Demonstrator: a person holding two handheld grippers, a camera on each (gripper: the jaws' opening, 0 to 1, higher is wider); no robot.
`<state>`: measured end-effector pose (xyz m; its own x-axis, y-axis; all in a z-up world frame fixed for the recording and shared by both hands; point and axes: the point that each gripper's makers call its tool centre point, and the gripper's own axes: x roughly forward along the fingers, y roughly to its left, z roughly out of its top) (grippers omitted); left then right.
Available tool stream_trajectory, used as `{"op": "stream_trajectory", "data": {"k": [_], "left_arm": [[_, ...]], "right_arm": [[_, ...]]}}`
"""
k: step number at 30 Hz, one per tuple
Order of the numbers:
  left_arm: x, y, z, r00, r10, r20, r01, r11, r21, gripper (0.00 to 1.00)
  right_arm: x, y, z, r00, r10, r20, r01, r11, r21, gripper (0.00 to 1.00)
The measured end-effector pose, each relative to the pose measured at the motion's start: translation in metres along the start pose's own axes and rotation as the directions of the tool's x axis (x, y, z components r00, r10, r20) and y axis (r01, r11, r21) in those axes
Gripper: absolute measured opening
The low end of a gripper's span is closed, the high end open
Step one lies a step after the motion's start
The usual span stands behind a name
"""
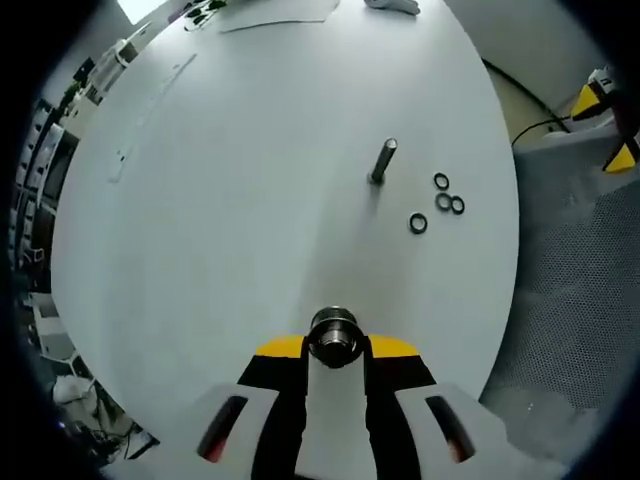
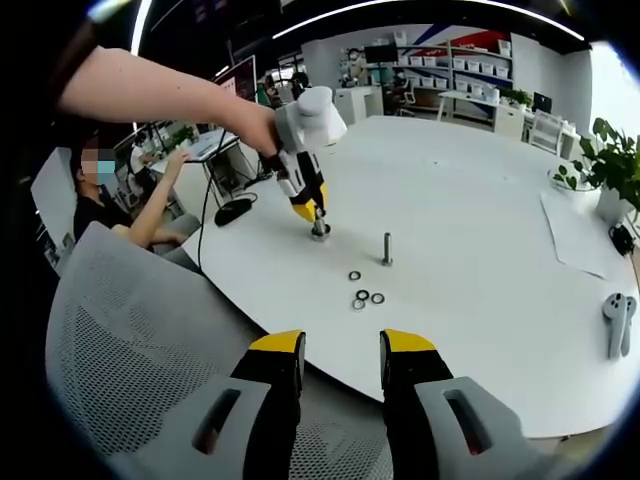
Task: Place the washer onto the threaded stud by aligning its center hole with the stud, sliding it down to the base, and recovering from edge contact or off-axis alignment until the washer reaches the visible bottom stop.
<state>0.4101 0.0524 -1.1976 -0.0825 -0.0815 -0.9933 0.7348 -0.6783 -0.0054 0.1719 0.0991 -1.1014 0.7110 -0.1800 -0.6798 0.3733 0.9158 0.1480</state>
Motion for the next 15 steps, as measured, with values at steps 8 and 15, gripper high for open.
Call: {"op": "stream_trajectory", "data": {"k": [8,15], "left_arm": [[0.018,-0.001,-0.003,0.999,0.015,-0.035,-0.015,1.000,0.006,0.19],[0.028,0.000,-0.004,0.999,0.024,-0.045,-0.023,0.999,0.027,0.19]], "right_arm": [[0.000,0.000,-0.001,1.000,-0.002,-0.005,0.002,1.000,0.000,0.32],[0.001,-0.001,-0.002,1.000,-0.005,-0.008,0.004,1.000,-0.006,0.32]]}}
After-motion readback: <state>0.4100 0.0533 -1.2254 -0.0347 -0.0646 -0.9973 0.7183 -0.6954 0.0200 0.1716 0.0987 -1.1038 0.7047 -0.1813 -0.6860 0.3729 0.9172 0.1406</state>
